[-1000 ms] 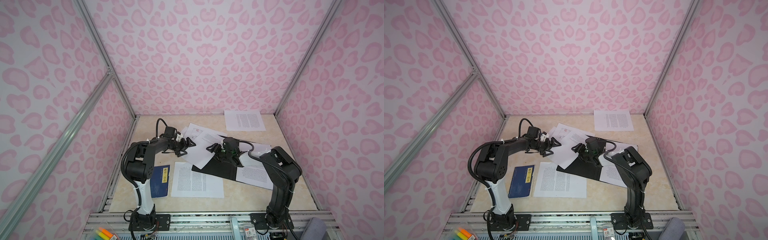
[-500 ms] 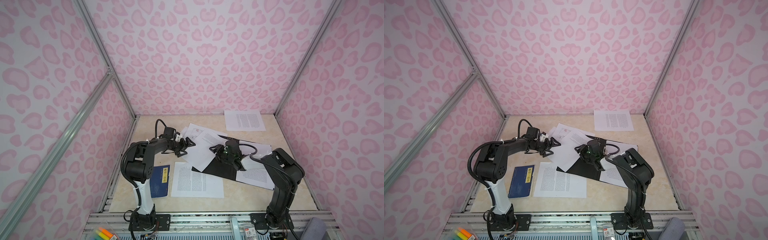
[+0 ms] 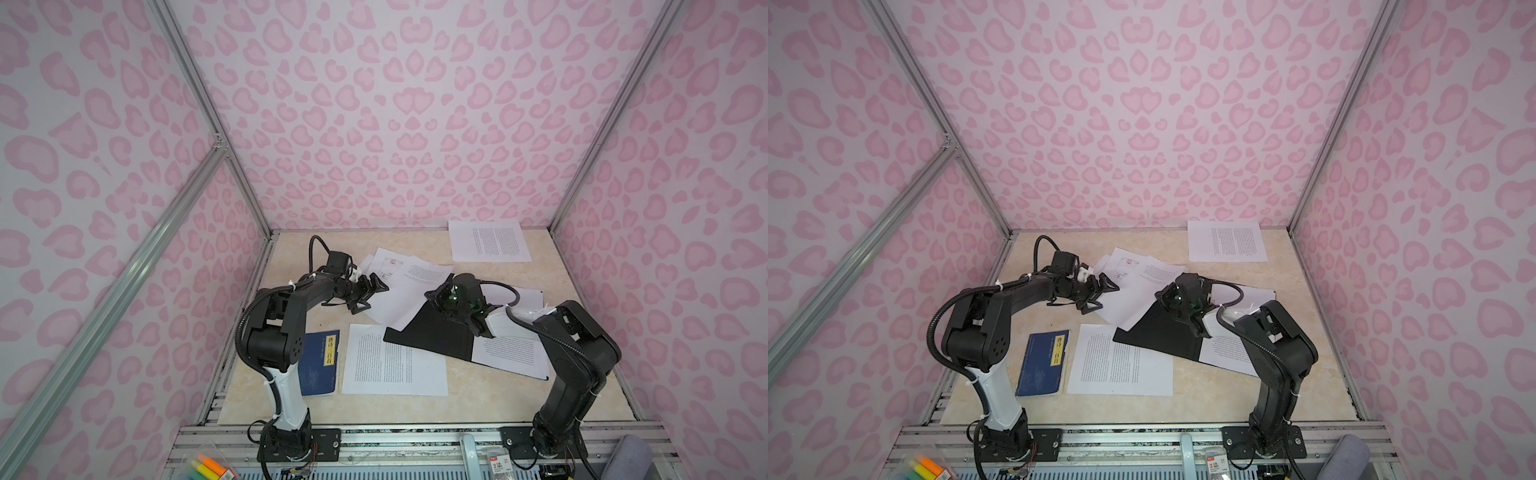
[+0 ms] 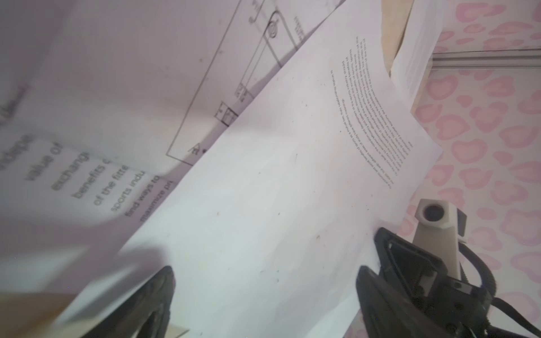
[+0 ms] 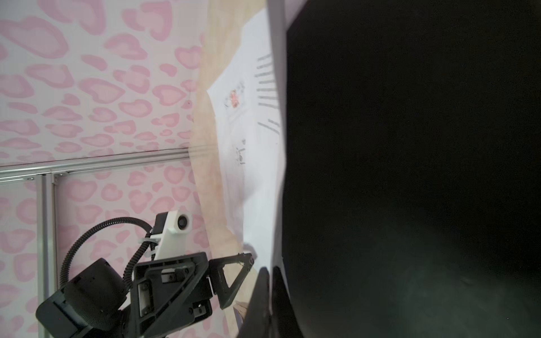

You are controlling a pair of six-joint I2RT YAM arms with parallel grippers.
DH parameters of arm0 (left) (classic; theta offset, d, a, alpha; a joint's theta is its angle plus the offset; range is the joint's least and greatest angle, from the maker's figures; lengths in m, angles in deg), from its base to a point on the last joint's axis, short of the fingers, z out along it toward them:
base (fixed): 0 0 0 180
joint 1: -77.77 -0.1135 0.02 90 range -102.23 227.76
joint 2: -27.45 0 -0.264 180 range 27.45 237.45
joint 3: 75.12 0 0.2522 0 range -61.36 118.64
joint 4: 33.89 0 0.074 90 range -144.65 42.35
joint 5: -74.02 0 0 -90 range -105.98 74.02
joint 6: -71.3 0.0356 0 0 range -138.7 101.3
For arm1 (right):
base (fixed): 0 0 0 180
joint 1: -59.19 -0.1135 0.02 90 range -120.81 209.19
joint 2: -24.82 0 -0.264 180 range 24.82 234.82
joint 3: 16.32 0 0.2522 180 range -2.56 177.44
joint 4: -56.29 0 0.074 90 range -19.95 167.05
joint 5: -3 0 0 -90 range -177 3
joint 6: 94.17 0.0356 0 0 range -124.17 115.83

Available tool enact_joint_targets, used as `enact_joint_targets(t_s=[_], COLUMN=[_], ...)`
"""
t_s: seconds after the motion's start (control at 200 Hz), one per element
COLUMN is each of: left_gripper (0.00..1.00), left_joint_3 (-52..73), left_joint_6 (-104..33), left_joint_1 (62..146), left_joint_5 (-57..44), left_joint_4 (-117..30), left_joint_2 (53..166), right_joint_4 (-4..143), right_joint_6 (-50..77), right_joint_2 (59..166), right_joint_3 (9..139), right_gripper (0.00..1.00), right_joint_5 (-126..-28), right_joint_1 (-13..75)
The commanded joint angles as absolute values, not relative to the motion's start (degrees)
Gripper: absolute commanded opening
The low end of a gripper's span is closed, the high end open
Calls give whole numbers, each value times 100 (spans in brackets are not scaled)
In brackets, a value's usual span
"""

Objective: Put the files into the folder

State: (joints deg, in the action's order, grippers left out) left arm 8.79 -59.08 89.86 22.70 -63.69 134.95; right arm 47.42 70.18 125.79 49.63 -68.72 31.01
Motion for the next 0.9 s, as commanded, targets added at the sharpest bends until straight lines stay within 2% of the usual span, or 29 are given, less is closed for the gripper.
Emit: enact_joint_targets(t_s=[0.0, 0.15, 0.22, 0.365, 0.63, 0.895], left_gripper=[98, 98, 98, 98, 98, 98], left_joint_3=[1275, 1528, 1364, 521, -849, -920], left_joint_6=[-5806, -5731, -5627, -5028, -4518, -4568], left_joint_1=[9101, 9213, 9256, 9334, 9351, 9664], left_joint_5=[2405, 2671, 2741, 2600, 2523, 2695], left_joint_4=[-6426, -6429, -6449, -6726, -6733, -6636], left_joint_2=[12873, 12021, 11602, 10645, 9548, 9235], right_joint_4=[6438, 8946, 10325, 12157, 13082, 13493], right_joint_6=[5480, 3485, 2380, 666, 41, -475], right_joint_2=[12394, 12647, 12790, 12654, 12474, 12625], right_joint_3=[5704, 7327, 8005, 8682, 8305, 8077], right_gripper=[0, 0, 0, 0, 0, 0], right_joint_5=[-6080, -4319, -4026, -4513, -5585, -6696], right_joint_1=[3369, 4027, 4335, 5012, 6861, 7521])
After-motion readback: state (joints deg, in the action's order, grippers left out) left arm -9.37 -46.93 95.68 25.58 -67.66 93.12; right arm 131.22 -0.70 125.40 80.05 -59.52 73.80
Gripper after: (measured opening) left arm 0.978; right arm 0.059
